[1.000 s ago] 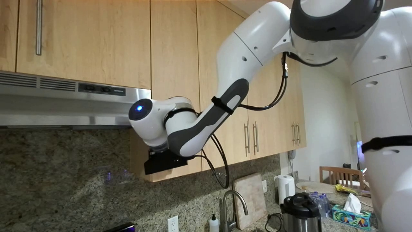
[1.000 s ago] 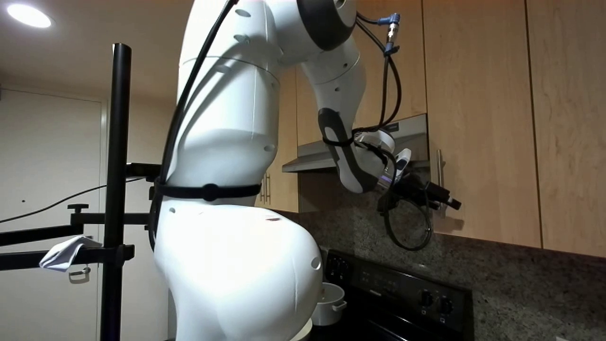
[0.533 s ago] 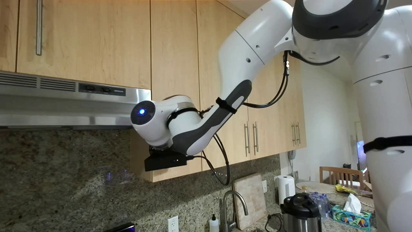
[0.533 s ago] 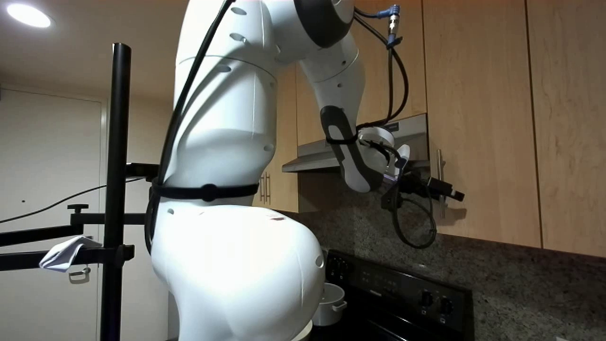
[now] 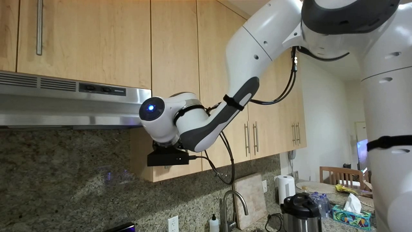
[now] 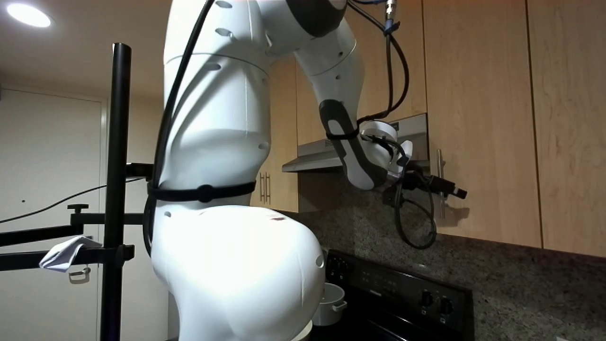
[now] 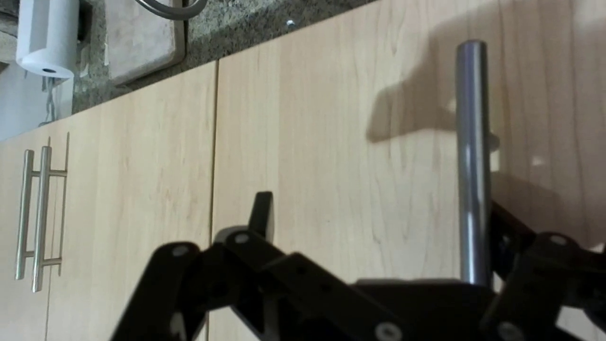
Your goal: Open the drawer
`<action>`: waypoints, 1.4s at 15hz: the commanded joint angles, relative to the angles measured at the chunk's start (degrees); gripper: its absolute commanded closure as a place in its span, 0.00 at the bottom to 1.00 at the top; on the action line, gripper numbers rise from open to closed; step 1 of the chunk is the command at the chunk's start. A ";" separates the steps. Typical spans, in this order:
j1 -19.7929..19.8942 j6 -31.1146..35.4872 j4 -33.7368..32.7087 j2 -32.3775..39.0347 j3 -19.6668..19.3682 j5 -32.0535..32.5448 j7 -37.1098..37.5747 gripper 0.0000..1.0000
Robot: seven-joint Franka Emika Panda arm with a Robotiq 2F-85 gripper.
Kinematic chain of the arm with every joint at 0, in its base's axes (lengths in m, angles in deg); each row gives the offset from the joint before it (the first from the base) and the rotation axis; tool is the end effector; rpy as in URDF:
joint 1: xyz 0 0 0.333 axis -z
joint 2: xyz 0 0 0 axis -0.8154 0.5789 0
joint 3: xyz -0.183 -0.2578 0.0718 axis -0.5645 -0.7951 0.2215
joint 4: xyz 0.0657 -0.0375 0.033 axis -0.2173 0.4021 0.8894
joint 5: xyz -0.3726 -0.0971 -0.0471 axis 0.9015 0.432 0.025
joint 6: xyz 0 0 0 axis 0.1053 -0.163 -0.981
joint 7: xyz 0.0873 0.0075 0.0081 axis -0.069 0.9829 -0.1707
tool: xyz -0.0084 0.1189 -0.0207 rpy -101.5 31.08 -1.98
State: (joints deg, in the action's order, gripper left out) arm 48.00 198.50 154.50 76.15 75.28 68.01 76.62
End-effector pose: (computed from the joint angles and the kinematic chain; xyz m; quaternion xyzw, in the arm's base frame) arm 0.5530 0.1213 0.4535 0.7797 -0.3003 0.5172 0.1852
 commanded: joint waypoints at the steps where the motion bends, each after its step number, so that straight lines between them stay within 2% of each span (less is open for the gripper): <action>1: 0.65 1.93 5.99 -5.79 -1.95 1.54 3.59 0.00; 9: 1.28 6.34 11.58 -10.75 -3.88 0.88 4.12 0.00; 21: 2.53 14.76 17.45 -16.34 -6.85 2.40 0.20 0.00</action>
State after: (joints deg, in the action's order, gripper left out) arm 48.27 213.13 164.01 67.01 70.61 69.11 78.31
